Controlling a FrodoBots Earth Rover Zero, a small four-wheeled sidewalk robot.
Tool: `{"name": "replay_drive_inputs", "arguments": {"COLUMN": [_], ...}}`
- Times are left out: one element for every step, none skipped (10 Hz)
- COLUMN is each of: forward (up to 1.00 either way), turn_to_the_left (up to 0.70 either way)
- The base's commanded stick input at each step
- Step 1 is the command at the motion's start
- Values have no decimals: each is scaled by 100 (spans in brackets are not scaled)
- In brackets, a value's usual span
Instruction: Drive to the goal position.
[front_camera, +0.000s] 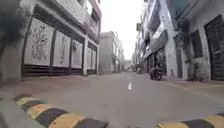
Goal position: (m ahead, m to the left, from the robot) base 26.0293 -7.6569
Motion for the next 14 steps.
{"name": "replay_drive_inputs", "arguments": {"forward": [0, 0, 0, 0, 0, 47, 85, 85, 85, 85, 85, 85, 85, 85], "turn_to_the_left": [0, 0, 0, 0, 0, 0, 0, 0, 0, 0, 0, 0, 0, 0]}}
